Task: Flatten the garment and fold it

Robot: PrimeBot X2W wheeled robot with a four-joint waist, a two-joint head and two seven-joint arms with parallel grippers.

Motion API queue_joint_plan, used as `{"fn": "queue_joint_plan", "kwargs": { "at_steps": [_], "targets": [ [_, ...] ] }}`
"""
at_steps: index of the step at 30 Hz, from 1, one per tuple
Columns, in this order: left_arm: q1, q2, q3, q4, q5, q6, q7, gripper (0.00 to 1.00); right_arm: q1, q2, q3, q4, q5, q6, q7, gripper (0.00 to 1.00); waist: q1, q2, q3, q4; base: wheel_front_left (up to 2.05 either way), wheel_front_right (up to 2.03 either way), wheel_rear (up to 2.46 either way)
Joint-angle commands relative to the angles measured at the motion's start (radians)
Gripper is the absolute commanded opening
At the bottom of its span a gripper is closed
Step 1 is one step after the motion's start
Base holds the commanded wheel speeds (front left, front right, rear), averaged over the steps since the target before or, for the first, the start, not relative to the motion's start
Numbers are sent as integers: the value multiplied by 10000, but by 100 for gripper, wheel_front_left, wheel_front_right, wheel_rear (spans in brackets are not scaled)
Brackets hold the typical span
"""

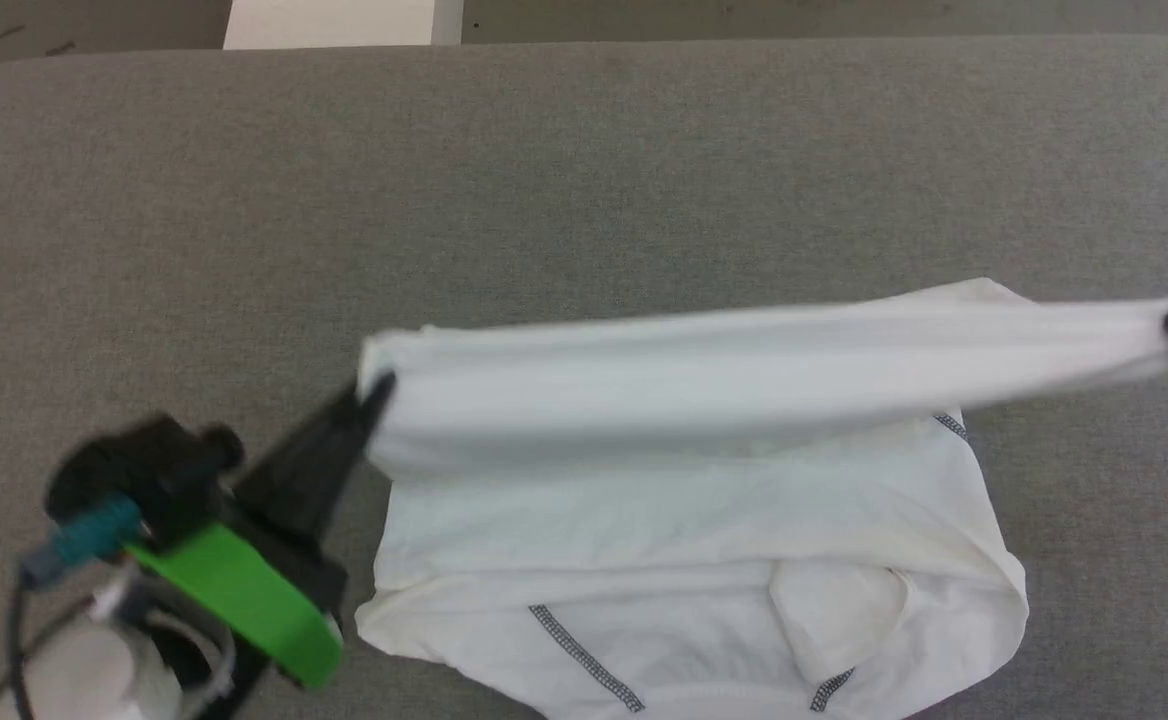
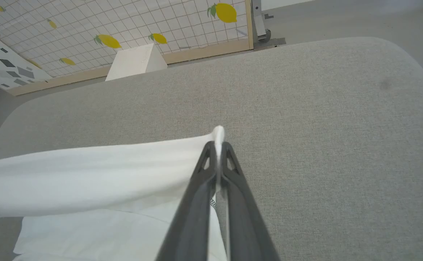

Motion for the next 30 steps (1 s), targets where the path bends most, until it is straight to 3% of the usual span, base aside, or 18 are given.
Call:
{"fn": "queue_joint_plan", "kwargs": {
  "at_steps": [1,10,23,24,25,26,30],
  "targets": [
    [451,-33,-240,-60,202,51,-201,0,466,23,12,-66,150,-15,-157,0,1,0,35,-3,0,0,0],
    [1966,-635,-1156,415,563,411,-927,0,3032,62,350,598,918,-15,-1200,0,1,0,221,-2,0,0,0],
    [3498,-47,-1716,1202,83,251,-664,0,5159,65,889,1328,1264,-15,-2285,0,1,0,6,98,0,0,0],
    [3529,-22,-1753,1317,104,239,-650,35,5238,65,961,1361,1157,-15,-2335,15,1,0,-38,106,0,0,0],
    [3545,-29,-1778,1400,109,228,-662,56,5291,65,1026,1388,1088,-15,-2360,45,1,0,-82,108,0,0,0],
    [3556,-46,-1798,1486,120,226,-686,100,5335,65,1078,1412,1043,-15,-2400,100,1,0,-112,103,0,0,0],
    [3628,-245,-1552,1604,-14,465,-1097,100,5466,65,1119,1356,1158,-15,-2447,100,1,0,-340,131,0,0,0]
  ]
}}
